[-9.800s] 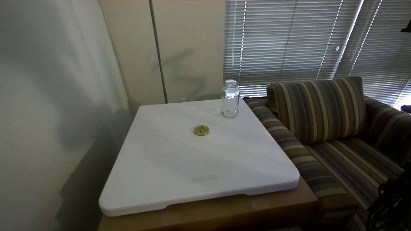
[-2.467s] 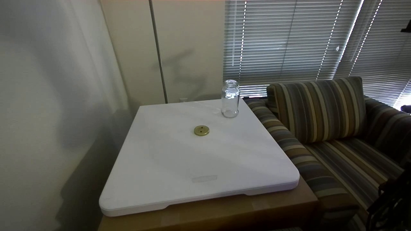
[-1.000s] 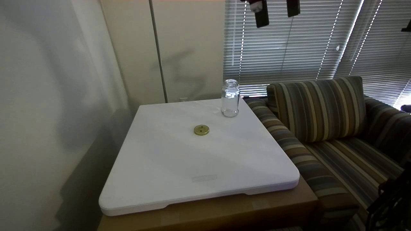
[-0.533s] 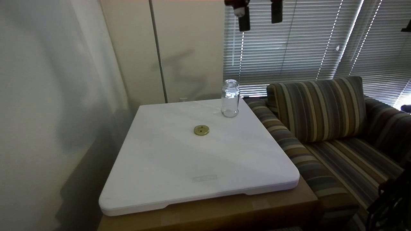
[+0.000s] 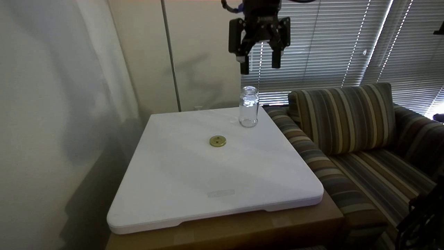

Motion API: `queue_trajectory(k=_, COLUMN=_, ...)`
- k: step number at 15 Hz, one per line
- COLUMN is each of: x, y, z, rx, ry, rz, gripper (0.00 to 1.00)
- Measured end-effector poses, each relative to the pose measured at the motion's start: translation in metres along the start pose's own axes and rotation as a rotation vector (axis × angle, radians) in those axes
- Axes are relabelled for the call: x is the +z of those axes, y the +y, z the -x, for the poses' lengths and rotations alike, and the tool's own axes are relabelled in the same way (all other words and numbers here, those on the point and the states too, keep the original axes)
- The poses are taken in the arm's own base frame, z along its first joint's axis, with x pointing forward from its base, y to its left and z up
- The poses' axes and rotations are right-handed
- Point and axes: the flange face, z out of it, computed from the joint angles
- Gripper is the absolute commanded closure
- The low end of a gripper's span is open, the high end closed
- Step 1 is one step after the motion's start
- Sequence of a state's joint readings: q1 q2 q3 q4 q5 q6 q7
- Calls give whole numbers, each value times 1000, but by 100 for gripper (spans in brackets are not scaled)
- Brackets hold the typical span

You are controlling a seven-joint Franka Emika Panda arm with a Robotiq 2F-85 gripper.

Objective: Put the lid on the glass jar

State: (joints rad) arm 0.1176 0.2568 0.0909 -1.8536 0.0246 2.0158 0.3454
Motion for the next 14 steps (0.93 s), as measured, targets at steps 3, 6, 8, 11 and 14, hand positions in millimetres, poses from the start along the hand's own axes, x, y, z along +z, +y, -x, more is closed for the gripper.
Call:
queue_trajectory(k=3, x=10, y=4, z=-3, rx=-28, ry=-36, rz=11, gripper=0)
queue_trajectory(k=6, x=3, y=2, z=-2, rx=-30, ry=-32, rz=10, gripper=0)
queue_trajectory(k=8, x=3, y=1, z=-5, rx=-32, ry=-6, rz=2, gripper=0)
queue_trajectory(k=11, x=13, y=1, z=-17, rx=-36, ry=60, rz=-20, gripper=0)
queue_trajectory(k=14, x=33, y=4, z=-41, rx=-75, ry=125, rz=-32, gripper=0)
